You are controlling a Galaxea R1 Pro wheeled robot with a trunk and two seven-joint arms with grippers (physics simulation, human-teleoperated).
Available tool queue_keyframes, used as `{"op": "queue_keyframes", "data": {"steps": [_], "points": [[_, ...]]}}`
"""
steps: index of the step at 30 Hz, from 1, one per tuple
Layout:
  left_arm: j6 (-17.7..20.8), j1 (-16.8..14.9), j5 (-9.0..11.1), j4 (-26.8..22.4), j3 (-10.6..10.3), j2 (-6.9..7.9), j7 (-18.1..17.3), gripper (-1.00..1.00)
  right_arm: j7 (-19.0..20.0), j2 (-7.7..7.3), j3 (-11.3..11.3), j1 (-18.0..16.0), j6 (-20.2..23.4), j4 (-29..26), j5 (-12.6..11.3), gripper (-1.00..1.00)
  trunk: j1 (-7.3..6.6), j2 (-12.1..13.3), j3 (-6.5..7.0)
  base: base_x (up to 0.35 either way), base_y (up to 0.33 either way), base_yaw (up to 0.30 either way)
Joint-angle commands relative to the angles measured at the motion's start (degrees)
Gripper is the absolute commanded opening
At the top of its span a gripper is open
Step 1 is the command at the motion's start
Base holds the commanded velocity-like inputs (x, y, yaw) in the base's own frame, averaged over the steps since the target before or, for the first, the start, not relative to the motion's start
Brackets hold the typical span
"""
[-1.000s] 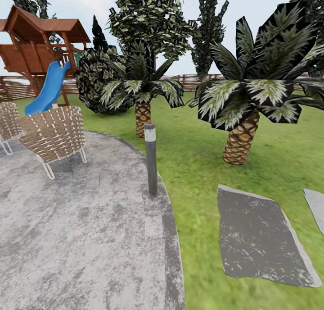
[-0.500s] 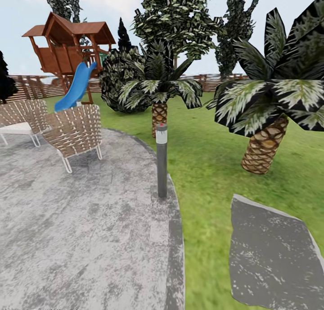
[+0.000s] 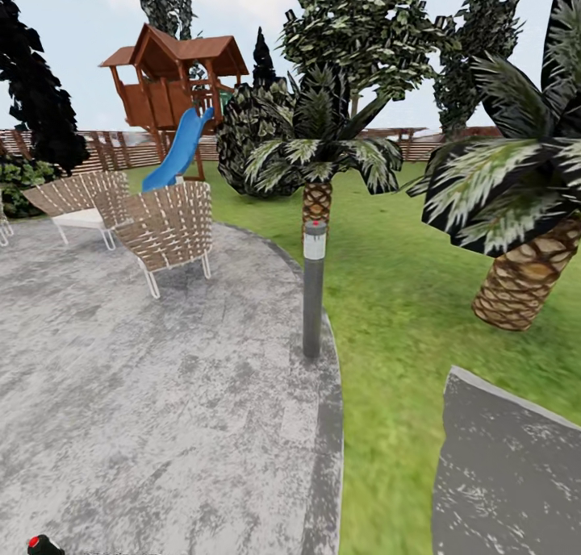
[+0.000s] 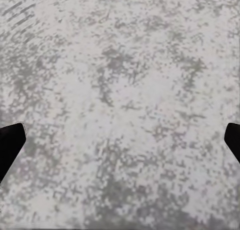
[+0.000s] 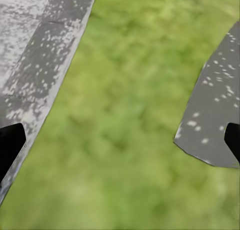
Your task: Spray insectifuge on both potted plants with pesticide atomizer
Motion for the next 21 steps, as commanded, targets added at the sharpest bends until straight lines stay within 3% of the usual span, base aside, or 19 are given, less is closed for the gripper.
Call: {"op": "queue_keyframes", "data": {"steps": [1,21], "points": [[-0.19,-0.04,-0.03,0.06,-0.03,-0.01,-0.05,1.0,-0.02,-0.01,0.01,-0.01,-0.17,0.04,0.02,1.0,0.0,-0.02,-0.05,0.058,-0.062,0.277],[-0.19,-0.04,-0.03,0.06,-0.03,0.03,0.0,1.0,-0.02,-0.01,0.01,-0.01,-0.14,0.04,0.02,1.0,0.0,-0.02,-0.05,0.004,-0.004,0.277]]}}
